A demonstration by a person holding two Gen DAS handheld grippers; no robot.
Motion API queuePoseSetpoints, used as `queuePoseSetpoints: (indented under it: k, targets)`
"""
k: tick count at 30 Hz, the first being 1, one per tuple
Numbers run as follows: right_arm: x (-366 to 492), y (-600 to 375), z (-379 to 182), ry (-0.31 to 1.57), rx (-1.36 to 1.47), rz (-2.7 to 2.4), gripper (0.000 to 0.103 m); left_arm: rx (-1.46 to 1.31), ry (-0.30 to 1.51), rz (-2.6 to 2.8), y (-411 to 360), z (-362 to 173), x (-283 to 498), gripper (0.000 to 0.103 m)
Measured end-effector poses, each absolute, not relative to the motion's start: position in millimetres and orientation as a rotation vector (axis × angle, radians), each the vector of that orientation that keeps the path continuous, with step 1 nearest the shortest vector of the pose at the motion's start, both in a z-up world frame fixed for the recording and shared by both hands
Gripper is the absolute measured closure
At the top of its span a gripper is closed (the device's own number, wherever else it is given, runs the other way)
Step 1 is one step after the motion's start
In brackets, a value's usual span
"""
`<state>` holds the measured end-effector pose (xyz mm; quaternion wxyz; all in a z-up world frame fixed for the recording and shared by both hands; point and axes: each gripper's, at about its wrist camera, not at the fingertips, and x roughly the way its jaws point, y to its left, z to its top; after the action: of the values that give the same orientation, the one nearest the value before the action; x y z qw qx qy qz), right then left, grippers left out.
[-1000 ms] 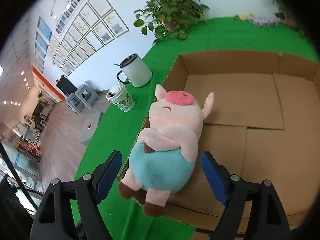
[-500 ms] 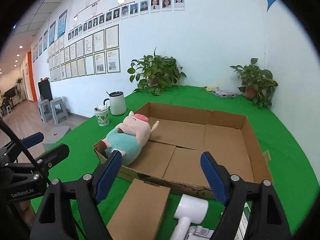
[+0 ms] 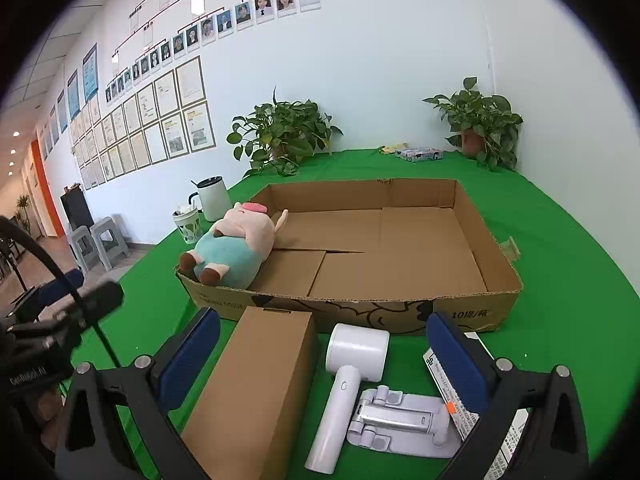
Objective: Organize objects
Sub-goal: 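Withdraw the left tool from the box and move toward the long brown box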
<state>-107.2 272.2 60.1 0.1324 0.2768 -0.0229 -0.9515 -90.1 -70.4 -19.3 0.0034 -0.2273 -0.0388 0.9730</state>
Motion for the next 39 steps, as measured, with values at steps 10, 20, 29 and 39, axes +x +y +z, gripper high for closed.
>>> queuePoseSetpoints:
  k: [10,20,29,39]
  targets:
    - [-101,283,39,-0.154,0.894,-2.725,0.000,-0.756,-0.053,3.044,-70,-20,-74,0.001]
    - [-92,287,30,-0.100,0.926,-2.743,0.000,-0.859,-0.066,2.969,-71,-36,-75,0.001]
    - [-88,295,21,-0.138,0.974,-2.714,0.000,-0.938,-0.101,2.860,-75,-53,-88,0.001]
    - [-39,285,23,-0.065,0.903,-2.452,0.000,-0.993,-0.157,2.755,-98,-52,-87,0.001]
